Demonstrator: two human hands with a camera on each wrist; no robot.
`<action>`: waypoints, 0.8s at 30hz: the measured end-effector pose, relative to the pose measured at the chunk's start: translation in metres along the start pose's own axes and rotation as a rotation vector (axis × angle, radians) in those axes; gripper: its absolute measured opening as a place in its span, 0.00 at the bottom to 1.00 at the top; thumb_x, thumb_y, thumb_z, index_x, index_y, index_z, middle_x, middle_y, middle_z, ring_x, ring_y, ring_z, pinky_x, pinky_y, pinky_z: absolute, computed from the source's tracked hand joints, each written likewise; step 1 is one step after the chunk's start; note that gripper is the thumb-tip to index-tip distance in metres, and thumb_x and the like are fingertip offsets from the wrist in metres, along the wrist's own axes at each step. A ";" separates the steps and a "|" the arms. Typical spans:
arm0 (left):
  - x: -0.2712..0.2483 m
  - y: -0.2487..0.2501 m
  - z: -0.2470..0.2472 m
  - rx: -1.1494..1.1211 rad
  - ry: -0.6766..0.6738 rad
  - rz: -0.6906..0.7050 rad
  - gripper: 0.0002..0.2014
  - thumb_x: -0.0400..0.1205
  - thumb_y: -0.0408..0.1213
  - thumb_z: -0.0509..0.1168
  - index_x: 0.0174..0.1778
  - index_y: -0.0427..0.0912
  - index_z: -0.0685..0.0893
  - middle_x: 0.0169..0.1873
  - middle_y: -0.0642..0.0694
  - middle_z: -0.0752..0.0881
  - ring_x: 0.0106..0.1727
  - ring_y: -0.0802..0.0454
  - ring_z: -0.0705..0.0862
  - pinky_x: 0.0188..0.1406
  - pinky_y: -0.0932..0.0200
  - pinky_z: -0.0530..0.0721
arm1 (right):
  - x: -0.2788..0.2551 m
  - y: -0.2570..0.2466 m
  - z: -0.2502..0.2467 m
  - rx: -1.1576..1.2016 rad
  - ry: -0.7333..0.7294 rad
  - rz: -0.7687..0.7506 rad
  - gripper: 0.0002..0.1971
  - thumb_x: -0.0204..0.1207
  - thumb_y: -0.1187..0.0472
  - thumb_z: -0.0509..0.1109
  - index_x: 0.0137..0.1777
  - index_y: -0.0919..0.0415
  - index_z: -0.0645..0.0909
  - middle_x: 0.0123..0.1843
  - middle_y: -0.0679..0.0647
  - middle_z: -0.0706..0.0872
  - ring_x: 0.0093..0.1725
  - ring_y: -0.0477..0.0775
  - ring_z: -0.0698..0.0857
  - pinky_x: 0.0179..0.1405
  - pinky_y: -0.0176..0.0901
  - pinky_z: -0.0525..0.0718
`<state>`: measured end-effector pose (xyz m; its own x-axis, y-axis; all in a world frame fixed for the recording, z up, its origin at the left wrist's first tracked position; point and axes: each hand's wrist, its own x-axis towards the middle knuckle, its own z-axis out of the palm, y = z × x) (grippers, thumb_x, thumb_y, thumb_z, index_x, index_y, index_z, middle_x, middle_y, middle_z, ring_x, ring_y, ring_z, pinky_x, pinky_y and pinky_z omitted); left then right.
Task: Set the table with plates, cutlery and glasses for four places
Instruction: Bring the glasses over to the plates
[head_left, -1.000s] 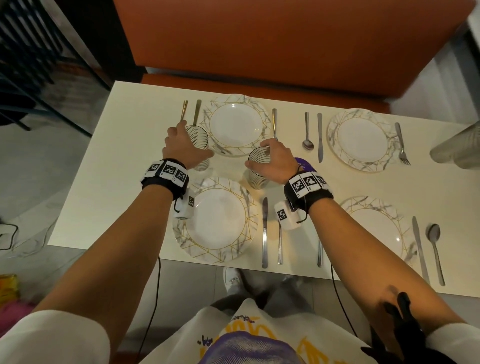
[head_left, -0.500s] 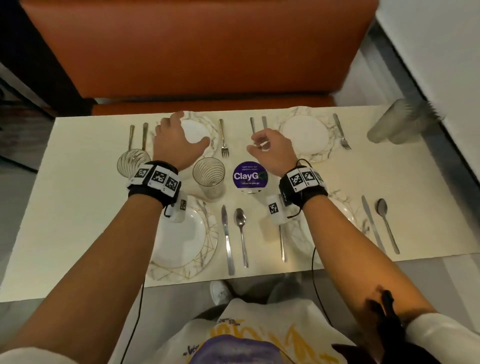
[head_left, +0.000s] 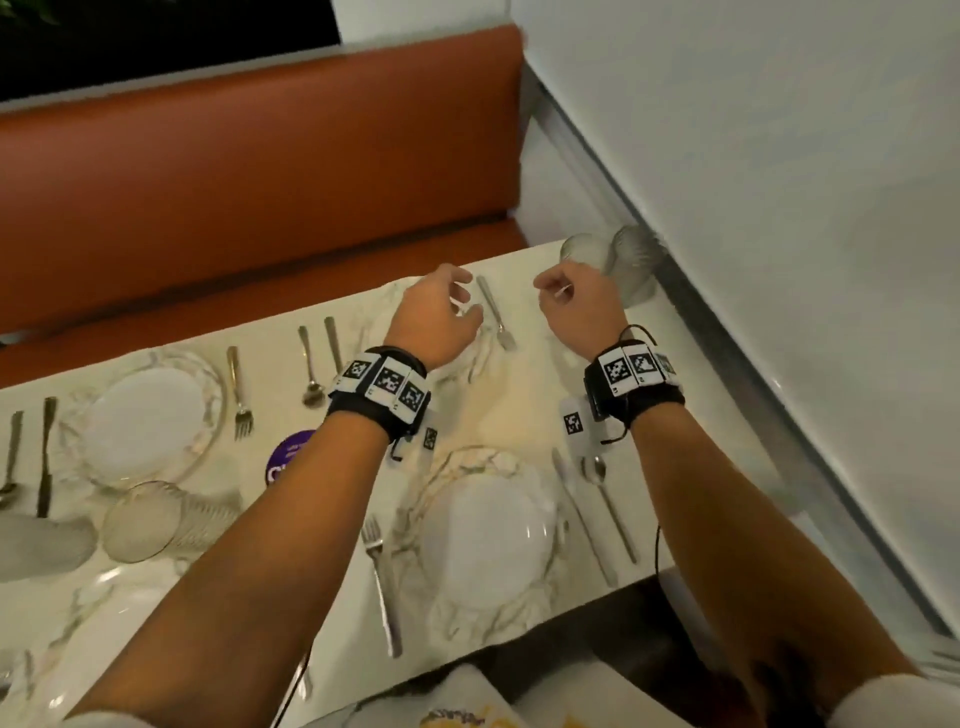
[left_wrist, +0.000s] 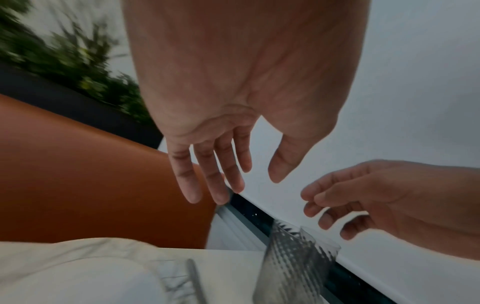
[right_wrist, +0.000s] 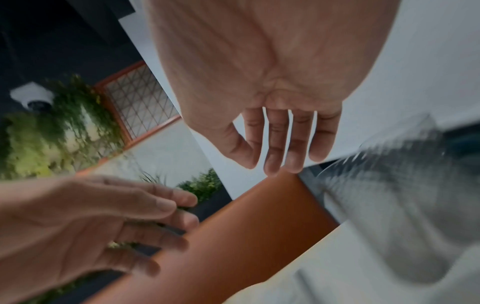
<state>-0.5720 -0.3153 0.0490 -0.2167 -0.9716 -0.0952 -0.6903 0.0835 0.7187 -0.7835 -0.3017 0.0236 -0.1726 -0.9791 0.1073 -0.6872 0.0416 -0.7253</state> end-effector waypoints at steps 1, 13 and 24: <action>0.015 0.014 0.014 0.006 -0.015 0.007 0.21 0.84 0.42 0.72 0.73 0.45 0.80 0.59 0.48 0.87 0.58 0.48 0.87 0.61 0.48 0.88 | 0.014 0.015 -0.012 -0.028 -0.007 0.004 0.09 0.75 0.64 0.71 0.53 0.57 0.88 0.48 0.48 0.89 0.44 0.45 0.84 0.53 0.41 0.87; 0.134 0.084 0.130 0.208 -0.171 0.006 0.49 0.75 0.49 0.81 0.88 0.42 0.63 0.83 0.40 0.67 0.83 0.40 0.69 0.79 0.41 0.73 | 0.105 0.118 -0.076 -0.409 -0.170 0.058 0.37 0.69 0.50 0.77 0.79 0.53 0.70 0.77 0.56 0.74 0.75 0.65 0.69 0.71 0.62 0.73; 0.146 0.080 0.162 0.227 -0.154 -0.057 0.50 0.77 0.41 0.81 0.90 0.37 0.58 0.85 0.39 0.65 0.82 0.37 0.71 0.79 0.43 0.75 | 0.115 0.137 -0.074 -0.394 -0.244 0.091 0.43 0.70 0.50 0.79 0.83 0.59 0.64 0.81 0.58 0.71 0.76 0.67 0.69 0.74 0.63 0.71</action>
<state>-0.7702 -0.4145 -0.0191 -0.2637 -0.9324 -0.2472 -0.8377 0.0943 0.5379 -0.9500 -0.3943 -0.0134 -0.1060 -0.9843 -0.1414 -0.9007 0.1553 -0.4057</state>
